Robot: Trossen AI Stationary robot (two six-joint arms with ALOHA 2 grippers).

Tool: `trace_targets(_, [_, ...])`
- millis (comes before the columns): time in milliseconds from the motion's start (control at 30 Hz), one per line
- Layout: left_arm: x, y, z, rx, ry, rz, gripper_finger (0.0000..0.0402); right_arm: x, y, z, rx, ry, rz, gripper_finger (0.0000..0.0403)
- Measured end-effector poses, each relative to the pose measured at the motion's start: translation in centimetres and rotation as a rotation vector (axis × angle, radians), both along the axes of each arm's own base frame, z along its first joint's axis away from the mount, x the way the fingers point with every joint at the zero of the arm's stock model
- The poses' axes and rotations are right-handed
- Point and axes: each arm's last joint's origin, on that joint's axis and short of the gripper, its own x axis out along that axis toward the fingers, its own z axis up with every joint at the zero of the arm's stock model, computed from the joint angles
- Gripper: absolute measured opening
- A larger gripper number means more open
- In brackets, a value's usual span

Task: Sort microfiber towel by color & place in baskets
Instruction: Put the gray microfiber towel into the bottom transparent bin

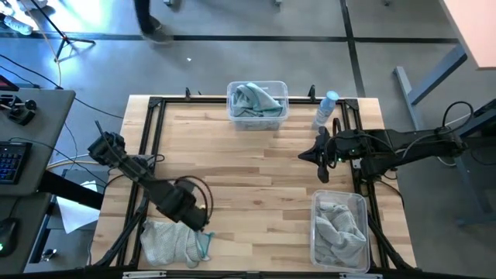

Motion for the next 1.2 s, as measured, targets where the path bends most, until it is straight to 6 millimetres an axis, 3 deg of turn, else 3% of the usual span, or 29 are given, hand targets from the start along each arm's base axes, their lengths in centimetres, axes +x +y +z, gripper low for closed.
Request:
trace_targets(533, [-5.2,-2.5,-4.8,-0.038,0.362,0.178,0.0099,0.0,0.0,0.0,0.000,0.004,0.000,0.0000])
trace_targets(800, [-6.1,-3.3,-6.8,-0.057,0.345,0.199,0.0109,0.0,0.0,0.0,-0.001,0.004,-0.001,0.0000])
trace_targets(1200, [-7.0,-2.9,-10.0,-0.065,0.324,0.208,0.0109,0.0,0.0,0.0,0.006,0.003,-0.007,0.0000])
